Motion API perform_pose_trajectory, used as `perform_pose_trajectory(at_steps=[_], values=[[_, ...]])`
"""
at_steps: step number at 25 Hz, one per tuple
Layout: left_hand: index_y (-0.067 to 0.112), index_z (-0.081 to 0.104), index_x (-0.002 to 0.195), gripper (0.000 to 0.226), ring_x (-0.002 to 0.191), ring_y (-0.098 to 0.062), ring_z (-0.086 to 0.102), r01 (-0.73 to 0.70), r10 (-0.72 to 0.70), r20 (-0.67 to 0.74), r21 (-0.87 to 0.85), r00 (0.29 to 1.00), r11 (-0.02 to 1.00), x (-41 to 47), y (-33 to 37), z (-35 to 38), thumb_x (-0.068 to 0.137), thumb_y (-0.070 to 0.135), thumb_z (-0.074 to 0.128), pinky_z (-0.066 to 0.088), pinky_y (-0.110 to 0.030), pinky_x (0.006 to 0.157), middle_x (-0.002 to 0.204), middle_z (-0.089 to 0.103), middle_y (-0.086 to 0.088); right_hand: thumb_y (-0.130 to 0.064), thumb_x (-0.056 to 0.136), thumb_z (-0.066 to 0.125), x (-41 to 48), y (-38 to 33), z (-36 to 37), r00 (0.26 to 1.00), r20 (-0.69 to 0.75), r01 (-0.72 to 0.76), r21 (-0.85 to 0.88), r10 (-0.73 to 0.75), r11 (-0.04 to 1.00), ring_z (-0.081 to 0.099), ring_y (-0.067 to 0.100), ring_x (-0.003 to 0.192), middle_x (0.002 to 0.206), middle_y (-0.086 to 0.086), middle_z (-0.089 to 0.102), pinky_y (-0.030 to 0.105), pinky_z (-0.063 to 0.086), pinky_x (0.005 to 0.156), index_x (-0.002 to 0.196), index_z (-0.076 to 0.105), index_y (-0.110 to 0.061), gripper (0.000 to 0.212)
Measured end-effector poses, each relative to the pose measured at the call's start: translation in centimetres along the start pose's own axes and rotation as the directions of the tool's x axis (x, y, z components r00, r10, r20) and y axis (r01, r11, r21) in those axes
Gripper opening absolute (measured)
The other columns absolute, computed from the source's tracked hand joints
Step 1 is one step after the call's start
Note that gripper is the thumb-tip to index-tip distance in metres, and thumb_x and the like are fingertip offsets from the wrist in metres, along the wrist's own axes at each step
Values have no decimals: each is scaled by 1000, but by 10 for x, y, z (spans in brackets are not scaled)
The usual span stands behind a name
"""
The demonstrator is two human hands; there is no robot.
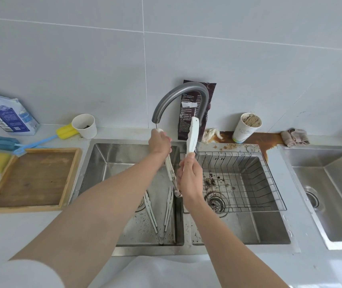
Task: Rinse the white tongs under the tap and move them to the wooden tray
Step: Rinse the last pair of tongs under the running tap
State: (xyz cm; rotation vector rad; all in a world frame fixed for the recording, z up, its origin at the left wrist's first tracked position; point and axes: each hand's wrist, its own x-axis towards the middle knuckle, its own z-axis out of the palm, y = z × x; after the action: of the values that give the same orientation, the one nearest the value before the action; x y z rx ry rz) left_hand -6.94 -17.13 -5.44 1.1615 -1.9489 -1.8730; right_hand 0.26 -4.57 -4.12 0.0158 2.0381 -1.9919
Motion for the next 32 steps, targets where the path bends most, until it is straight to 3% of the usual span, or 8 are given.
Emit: perform_pose_trajectory(at_steps=[3,6,12,16,18,23,27,32], values=[[8,45,113,19,76,-24,59,-67,70,-29,106,997,992,2,3,-1,101,10,31,55,-35,65,108,59,-5,-44,105,32,3,4,-8,1000,-9,-20,-51,19,998,43,14,51,65,2,50,30,37,47,94,54,-12,41],[7,54,105,23,92,-36,66,-111,133,-153,148,979,983,6,7,-3,104,21,36,56,-51,81,103,64,-12,-51,103,33,1,11,-8,995,57,-70,-148,80,987,54,14,59,77,4,57,26,47,51,99,58,-10,48],[5,58,100,41,97,-39,67,28,-47,-271,-73,961,997,13,5,-5,105,36,31,56,-50,85,106,68,-17,-62,98,33,-3,12,-4,927,219,-329,90,304,940,75,23,75,106,13,73,37,60,61,104,65,-11,61],[4,56,114,29,63,-19,58,108,-157,-179,-257,971,960,6,-2,0,104,21,35,50,-25,48,84,64,-9,-64,98,30,2,9,-4,933,117,-350,68,341,934,43,9,41,83,8,73,18,29,38,85,63,-14,61],[6,52,113,21,58,-15,54,161,-195,-81,-307,977,938,-1,-1,3,103,11,34,48,-22,46,77,60,-8,-61,100,29,4,9,-1,927,87,-374,121,366,919,33,7,37,76,7,70,18,22,35,81,57,-13,58],[8,42,119,22,51,-12,50,116,-112,42,-141,993,983,-18,-8,9,101,7,28,48,-22,44,75,60,-5,-58,101,30,9,8,3,899,68,-435,257,433,863,32,6,32,47,-6,54,16,22,34,79,47,-14,52],[10,42,112,15,50,-11,47,104,-103,35,-26,994,994,-22,-18,1,103,14,31,41,-23,43,75,58,-2,-62,98,32,14,6,6,870,82,-489,265,486,831,39,9,36,60,-1,47,17,24,35,81,50,-14,54],[11,41,97,12,36,-9,31,199,-199,12,-139,980,970,-11,-18,-14,103,21,36,29,-16,35,58,38,-2,-62,98,33,20,6,11,799,169,-599,299,577,742,42,12,36,63,10,69,17,22,31,86,49,-12,54]])
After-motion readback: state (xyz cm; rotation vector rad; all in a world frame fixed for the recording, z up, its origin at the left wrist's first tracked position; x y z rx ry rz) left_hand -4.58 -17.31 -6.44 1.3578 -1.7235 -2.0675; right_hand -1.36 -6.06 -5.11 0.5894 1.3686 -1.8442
